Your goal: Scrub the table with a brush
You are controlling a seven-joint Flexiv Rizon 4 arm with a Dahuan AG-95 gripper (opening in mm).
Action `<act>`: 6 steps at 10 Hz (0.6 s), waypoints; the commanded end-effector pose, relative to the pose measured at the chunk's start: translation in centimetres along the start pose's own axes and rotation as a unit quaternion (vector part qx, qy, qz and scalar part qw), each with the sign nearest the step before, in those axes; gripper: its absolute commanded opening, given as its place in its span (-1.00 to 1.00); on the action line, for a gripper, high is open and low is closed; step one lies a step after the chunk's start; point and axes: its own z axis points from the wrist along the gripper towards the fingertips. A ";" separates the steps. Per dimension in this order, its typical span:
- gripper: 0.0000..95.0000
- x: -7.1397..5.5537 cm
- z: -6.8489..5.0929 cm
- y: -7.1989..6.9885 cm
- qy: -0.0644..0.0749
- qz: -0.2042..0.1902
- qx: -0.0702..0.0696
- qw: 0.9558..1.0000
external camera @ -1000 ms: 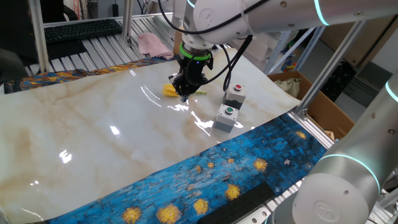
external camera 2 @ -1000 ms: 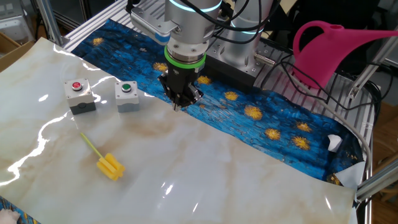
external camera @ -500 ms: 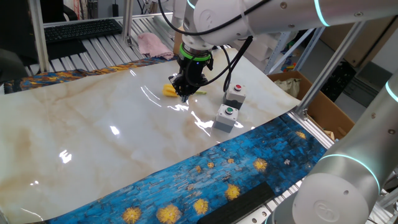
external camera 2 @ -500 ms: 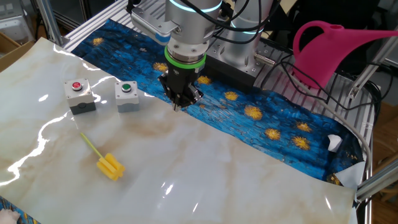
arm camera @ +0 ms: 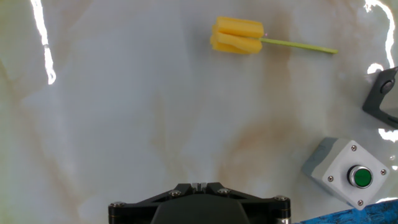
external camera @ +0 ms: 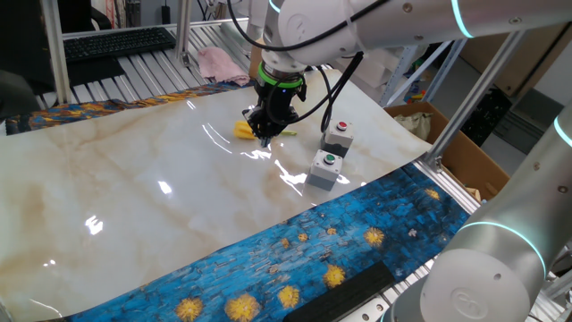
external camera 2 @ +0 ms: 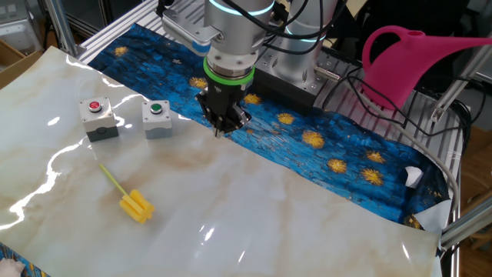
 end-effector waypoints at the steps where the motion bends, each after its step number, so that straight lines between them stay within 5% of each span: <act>1: -1.00 0.0 0.2 0.1 0.000 0.001 -0.001 1.000; 6: -1.00 0.0 0.5 0.1 0.000 0.002 -0.002 1.000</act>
